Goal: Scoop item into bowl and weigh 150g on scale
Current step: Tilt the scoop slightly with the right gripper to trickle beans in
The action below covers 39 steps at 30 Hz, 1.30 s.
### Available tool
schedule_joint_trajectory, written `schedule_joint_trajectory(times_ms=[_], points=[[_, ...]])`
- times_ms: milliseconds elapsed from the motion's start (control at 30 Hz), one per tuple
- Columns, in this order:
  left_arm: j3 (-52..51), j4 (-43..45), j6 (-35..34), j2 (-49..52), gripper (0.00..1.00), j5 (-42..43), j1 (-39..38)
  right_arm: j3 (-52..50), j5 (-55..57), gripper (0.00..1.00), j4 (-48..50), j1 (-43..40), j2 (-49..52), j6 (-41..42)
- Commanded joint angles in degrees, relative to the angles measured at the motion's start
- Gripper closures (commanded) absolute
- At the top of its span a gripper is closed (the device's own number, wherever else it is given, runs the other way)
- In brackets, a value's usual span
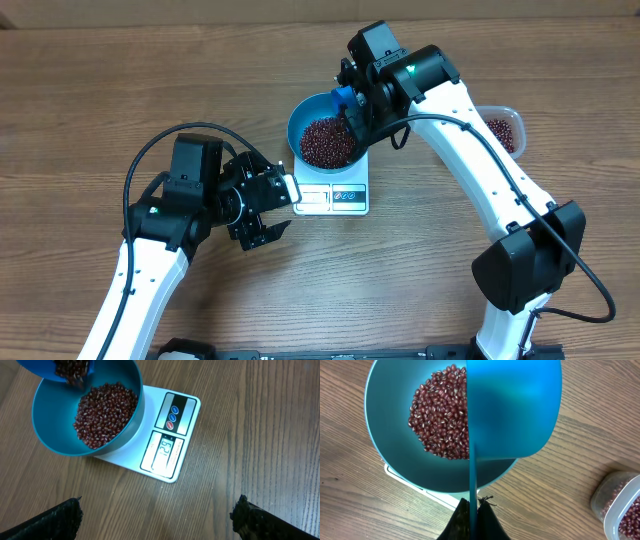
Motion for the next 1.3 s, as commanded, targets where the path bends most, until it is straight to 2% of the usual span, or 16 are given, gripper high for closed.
schedule_joint_trajectory(times_ms=[0, 567, 1267], points=[[-0.31, 0.00, -0.57, 0.31, 0.01, 0.46, -0.39, 1.99, 0.48, 0.96, 0.42, 0.15, -2.19, 0.24], [-0.31, 0.00, -0.57, 0.31, 0.00, 0.46, -0.39, 1.99, -4.90, 0.96, 0.42, 0.15, -2.19, 0.20], [-0.31, 0.00, -0.57, 0.31, 0.00, 0.46, -0.39, 1.99, -4.87, 0.96, 0.33, 0.15, -2.19, 0.20]])
